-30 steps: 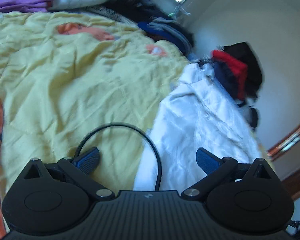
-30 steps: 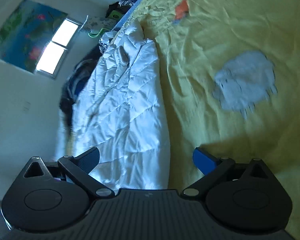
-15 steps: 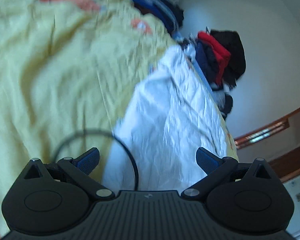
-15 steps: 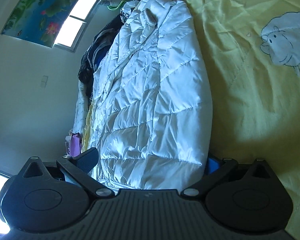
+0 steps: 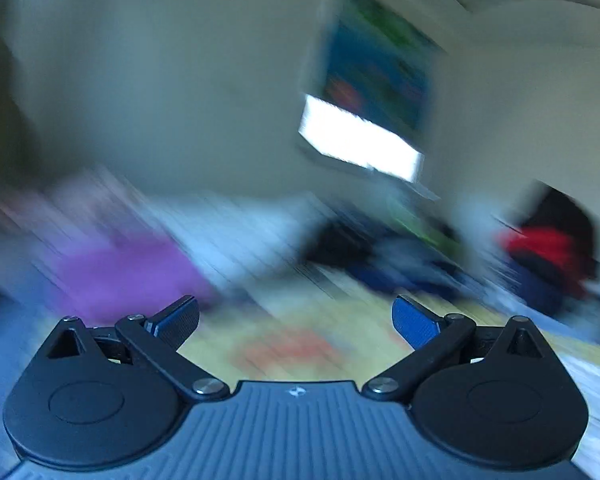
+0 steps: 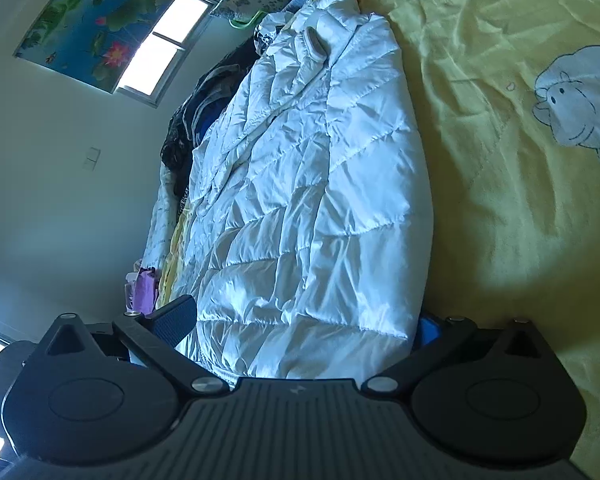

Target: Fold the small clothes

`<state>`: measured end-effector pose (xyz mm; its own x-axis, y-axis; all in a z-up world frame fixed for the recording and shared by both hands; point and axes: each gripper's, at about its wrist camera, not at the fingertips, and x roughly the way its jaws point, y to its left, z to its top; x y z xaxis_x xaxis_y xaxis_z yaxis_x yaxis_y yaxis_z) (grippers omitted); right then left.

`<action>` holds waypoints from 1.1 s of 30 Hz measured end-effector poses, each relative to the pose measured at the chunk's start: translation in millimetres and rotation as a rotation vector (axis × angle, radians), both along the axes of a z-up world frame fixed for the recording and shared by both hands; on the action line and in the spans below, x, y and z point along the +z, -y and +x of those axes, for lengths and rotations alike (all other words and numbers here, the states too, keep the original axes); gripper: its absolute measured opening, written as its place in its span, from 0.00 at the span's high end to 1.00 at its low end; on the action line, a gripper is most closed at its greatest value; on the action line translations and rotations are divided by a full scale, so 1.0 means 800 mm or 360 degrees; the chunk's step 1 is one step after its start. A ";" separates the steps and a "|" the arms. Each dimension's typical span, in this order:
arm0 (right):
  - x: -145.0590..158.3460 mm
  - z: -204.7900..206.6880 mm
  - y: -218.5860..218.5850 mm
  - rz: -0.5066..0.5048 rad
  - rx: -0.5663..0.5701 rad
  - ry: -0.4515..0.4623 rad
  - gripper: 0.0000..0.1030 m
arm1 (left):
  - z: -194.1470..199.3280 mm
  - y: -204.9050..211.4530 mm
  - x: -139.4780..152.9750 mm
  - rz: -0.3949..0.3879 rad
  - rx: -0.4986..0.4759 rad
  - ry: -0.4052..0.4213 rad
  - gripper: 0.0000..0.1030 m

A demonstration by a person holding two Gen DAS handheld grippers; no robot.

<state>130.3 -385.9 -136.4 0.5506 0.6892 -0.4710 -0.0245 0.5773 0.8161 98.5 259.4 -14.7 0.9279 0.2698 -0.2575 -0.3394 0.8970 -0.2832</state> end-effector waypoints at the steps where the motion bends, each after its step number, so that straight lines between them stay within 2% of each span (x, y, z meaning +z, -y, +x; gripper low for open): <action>1: 0.000 0.000 0.001 -0.0001 0.0002 -0.0004 0.00 | 0.012 0.009 -0.014 -0.0108 -0.0134 -0.0063 0.00; 2: 0.000 0.000 0.001 -0.0005 0.0004 -0.0008 0.00 | 0.023 0.016 -0.028 -0.0204 -0.0237 -0.0106 0.00; 4: 0.000 0.000 0.002 -0.0014 0.0007 -0.0014 0.00 | 0.042 0.022 -0.055 -0.0450 -0.0338 -0.0172 0.00; 6: 0.000 0.000 0.001 -0.0016 0.0004 -0.0015 0.00 | 0.070 0.010 -0.086 -0.0903 -0.0597 -0.0322 0.00; 7: 0.000 0.000 0.001 -0.0016 0.0000 -0.0014 0.00 | 0.083 0.006 -0.102 -0.1106 -0.0654 -0.0410 0.00; 8: 0.000 -0.001 0.001 -0.0017 -0.0004 -0.0013 0.00 | 0.092 0.006 -0.115 -0.1232 -0.0660 -0.0500 0.00; 9: 0.000 -0.001 0.001 -0.0017 -0.0008 -0.0010 0.00 | 0.098 0.007 -0.124 -0.1286 -0.0686 -0.0559 0.00; 11: 0.000 -0.002 0.000 -0.0020 -0.0013 0.0001 0.00 | 0.111 0.011 -0.134 -0.1287 -0.0700 -0.0643 0.00; 16: 0.000 -0.003 0.001 -0.0025 -0.0007 0.0008 0.00 | 0.105 0.006 -0.144 -0.1319 -0.0766 -0.0629 0.00; 19: 0.000 -0.001 0.002 -0.0023 0.0001 0.0006 0.00 | 0.098 0.002 -0.137 -0.1213 -0.0730 -0.0615 0.00; 20: 0.000 -0.001 0.002 -0.0023 0.0001 0.0006 0.00 | 0.091 0.006 -0.132 -0.1142 -0.0654 -0.0609 0.00; 21: 0.000 -0.001 0.002 -0.0022 0.0000 0.0005 0.00 | 0.083 0.008 -0.124 -0.1061 -0.0584 -0.0573 0.00; 23: 0.000 -0.001 0.002 -0.0023 0.0001 0.0010 0.00 | 0.080 0.014 -0.110 -0.0939 -0.0559 -0.0489 0.00; 25: 0.001 -0.003 0.000 -0.0030 0.0001 0.0021 0.00 | 0.075 0.017 -0.095 -0.0894 -0.0561 -0.0401 0.00; 27: 0.001 -0.004 -0.001 -0.0034 -0.0001 0.0029 0.00 | 0.077 0.022 -0.085 -0.0907 -0.0665 -0.0332 0.00; 29: 0.001 -0.004 -0.001 -0.0029 -0.0002 0.0035 0.00 | 0.090 0.024 -0.088 -0.1025 -0.0803 -0.0367 0.00; 31: 0.001 -0.004 -0.001 -0.0026 -0.0004 0.0036 0.00 | 0.102 0.027 -0.102 -0.1174 -0.0873 -0.0403 0.00; 33: 0.001 -0.004 -0.001 -0.0026 -0.0002 0.0037 0.00 | 0.115 0.037 -0.110 -0.1198 -0.0926 -0.0467 0.00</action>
